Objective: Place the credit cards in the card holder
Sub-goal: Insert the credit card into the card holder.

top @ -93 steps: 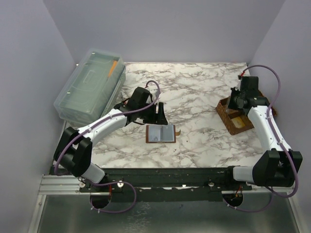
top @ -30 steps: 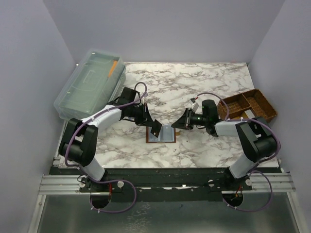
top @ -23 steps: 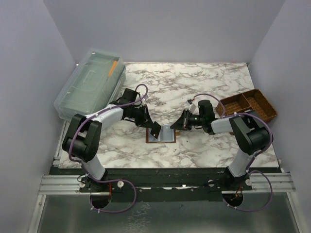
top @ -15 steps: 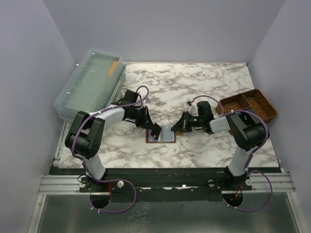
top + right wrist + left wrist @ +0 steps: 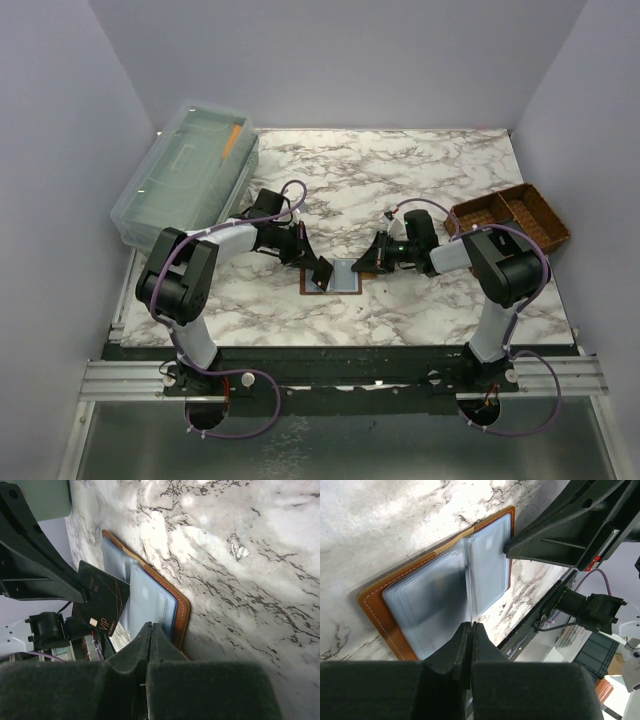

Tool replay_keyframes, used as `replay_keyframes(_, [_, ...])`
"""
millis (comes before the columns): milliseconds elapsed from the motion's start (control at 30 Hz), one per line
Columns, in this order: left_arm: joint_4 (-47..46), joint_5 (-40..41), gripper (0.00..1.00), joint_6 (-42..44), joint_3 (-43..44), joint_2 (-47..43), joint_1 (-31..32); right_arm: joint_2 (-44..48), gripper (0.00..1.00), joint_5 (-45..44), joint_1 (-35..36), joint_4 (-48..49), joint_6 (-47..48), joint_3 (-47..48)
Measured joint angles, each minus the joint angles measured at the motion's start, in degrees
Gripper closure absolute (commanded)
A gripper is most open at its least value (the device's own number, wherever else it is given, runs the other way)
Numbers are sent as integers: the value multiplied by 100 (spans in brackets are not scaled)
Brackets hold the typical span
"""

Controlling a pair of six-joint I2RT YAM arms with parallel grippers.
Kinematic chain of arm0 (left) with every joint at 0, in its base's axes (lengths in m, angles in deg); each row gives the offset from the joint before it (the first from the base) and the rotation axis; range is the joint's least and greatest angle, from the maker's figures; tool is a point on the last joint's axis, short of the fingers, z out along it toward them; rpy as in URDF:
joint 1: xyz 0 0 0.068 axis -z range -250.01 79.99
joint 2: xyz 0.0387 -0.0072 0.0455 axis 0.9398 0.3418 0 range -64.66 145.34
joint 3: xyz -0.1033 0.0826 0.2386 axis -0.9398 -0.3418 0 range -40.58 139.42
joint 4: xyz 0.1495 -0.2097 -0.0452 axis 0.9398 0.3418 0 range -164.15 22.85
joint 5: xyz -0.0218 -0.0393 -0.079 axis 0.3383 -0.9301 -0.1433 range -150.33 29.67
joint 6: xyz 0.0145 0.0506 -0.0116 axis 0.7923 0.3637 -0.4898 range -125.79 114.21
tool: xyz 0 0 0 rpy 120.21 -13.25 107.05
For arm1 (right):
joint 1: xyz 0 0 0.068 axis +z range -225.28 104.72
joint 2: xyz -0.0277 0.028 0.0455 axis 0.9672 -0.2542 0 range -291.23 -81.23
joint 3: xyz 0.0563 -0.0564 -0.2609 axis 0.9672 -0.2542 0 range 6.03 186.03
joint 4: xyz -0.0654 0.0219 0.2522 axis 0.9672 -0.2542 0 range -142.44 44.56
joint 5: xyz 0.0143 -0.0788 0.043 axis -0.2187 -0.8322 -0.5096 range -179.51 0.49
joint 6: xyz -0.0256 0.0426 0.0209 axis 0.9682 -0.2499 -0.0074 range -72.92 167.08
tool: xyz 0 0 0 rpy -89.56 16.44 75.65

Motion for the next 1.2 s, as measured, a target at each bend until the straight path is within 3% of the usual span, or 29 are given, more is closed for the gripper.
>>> replay_keyframes(1200, [-678,-319,100,-297,-505,-50,11,-63,100,46,2,120,4,0])
